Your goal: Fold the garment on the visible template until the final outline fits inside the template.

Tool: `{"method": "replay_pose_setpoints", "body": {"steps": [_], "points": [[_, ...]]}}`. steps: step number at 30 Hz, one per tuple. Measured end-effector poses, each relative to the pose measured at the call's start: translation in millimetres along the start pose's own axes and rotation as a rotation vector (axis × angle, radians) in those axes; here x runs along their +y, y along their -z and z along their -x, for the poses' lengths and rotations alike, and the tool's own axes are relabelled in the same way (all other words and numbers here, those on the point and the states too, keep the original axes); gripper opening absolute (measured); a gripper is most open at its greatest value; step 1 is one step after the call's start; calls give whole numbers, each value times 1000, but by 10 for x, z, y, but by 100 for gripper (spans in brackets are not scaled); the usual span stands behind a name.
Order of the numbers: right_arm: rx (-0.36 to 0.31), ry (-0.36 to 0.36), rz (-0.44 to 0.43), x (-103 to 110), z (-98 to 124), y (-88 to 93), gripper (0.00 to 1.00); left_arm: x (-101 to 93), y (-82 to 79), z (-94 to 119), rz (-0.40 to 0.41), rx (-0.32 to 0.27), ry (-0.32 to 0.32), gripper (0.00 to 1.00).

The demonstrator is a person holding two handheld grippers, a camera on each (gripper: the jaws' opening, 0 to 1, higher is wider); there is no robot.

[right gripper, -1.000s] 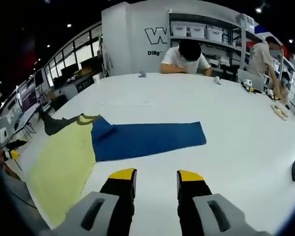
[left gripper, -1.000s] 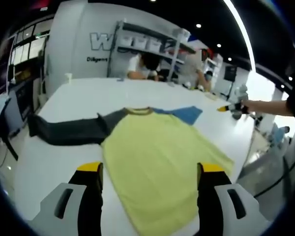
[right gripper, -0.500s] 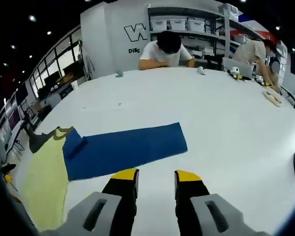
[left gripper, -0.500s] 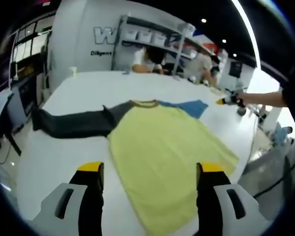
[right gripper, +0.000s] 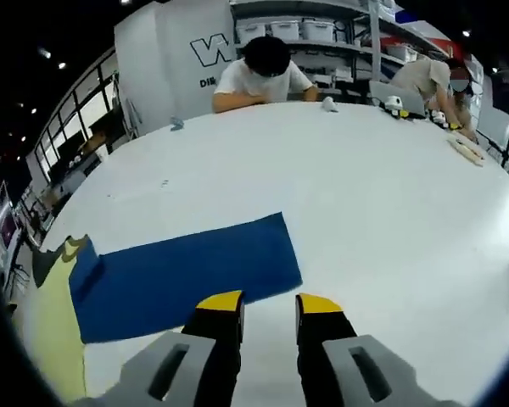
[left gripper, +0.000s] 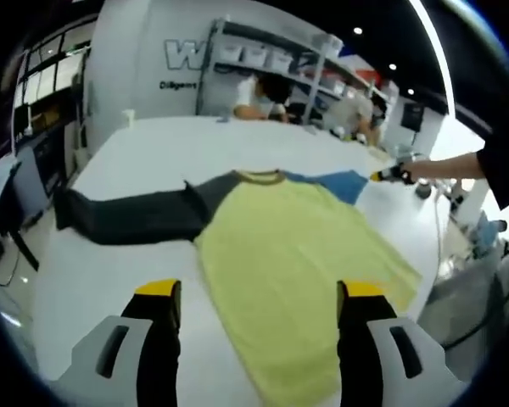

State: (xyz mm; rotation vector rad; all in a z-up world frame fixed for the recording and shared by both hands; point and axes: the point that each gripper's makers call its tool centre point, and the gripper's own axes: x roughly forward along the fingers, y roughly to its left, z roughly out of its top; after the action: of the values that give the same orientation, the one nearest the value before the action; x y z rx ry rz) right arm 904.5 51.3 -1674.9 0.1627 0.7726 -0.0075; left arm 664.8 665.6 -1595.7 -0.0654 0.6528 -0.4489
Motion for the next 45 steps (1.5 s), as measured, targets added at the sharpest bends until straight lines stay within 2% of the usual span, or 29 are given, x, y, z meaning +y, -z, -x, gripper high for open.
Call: {"method": "replay_pose_setpoints", "body": {"steps": [5,8,12,16,17,20,24,28,33,37,38,40,43,45], "points": [[-4,4,-4,51,20,-13,18,-79,48,25,-23,7,20,74],[-26,6,-6,47,-33,-73,17,-151,159,50,-38,42,34,76],[-5,44,-10,-55,-154,-39,16,-159,224,85,-8,56,19,74],[-21,46,-8,-43,-137,-53,1,-149,237,103,2,64,4,73],[-12,62,54,-55,-152,-49,1,-146,243,105,3,67,2,73],[11,41,61,-45,-158,-18,0,-168,218,90,10,65,6,72],[26,58,53,-94,-89,42,0,-188,174,68,5,53,10,71],[51,64,25,-128,112,224,0,-207,161,45,2,43,23,71],[47,58,-7,-109,503,393,0,-253,166,26,-1,34,41,70],[41,49,-29,-122,653,460,0,-266,163,37,-1,18,53,69],[34,40,-40,-106,707,451,0,-268,162,39,-1,15,54,69],[-34,-9,-95,24,827,322,0,-268,157,49,1,9,54,69],[-89,-51,-90,229,1085,164,0,-256,140,77,10,-14,58,68],[-118,-81,-93,327,1166,74,0,-278,105,99,14,-36,62,68]]}}
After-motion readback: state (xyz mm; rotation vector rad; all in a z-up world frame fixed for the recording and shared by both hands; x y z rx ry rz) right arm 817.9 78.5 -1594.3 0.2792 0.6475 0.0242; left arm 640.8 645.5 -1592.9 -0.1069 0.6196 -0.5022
